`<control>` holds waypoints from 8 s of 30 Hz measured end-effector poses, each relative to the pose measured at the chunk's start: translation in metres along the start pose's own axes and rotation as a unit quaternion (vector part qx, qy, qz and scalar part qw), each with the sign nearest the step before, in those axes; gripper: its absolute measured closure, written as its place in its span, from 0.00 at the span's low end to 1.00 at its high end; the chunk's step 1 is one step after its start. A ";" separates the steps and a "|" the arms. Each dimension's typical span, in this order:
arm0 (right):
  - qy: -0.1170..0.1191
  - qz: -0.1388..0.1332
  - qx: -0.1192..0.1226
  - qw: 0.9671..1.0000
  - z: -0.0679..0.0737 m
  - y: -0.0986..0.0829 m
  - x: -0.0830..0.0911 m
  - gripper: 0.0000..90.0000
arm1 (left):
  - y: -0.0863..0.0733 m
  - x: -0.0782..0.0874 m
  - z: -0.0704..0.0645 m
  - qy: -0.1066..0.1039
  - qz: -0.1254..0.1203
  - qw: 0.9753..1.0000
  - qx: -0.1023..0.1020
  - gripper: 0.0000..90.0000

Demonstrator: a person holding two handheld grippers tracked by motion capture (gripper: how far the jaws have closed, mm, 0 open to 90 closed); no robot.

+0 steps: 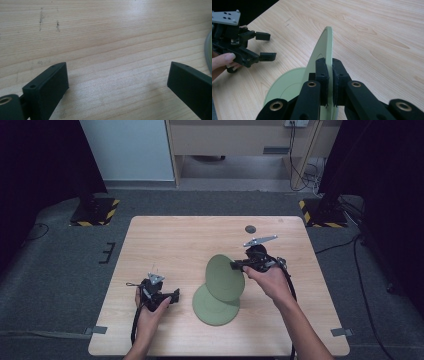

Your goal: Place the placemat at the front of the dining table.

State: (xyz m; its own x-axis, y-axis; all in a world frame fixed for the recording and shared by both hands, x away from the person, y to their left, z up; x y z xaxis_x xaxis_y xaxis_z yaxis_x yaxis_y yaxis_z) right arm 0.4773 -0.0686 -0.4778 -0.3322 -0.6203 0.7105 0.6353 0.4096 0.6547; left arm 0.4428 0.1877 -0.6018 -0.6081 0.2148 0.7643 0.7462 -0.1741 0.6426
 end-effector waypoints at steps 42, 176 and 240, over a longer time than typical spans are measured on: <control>-0.041 -0.034 -0.030 0.998 -0.026 0.048 0.019 0.95 | -0.002 -0.007 0.001 0.020 0.007 1.000 -0.021 0.00; -0.162 0.019 -0.140 0.977 -0.185 0.027 -0.062 0.95 | -0.001 -0.007 0.000 0.023 0.007 1.000 -0.014 0.00; -0.210 0.045 -0.181 0.960 -0.229 -0.016 -0.046 0.74 | 0.000 -0.005 0.024 0.039 0.001 0.999 0.000 0.03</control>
State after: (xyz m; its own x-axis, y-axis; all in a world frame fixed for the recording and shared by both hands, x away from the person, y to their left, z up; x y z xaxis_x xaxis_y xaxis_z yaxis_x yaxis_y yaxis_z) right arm 0.6421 -0.1996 -0.5805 -0.4677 -0.2380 0.8512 0.8498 0.1436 0.5071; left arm 0.4521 0.2093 -0.6073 -0.6258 0.1384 0.7676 0.7475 -0.1744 0.6409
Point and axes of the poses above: each handheld gripper's, and its own axes: x roughly backward along the jaws, y roughly out of its top, z roughly to its left, the point moved 10 cm from there along -x, roughly forward along the jaws, and after that the axes turned 5 degrees about z, right-handed, at the moved point
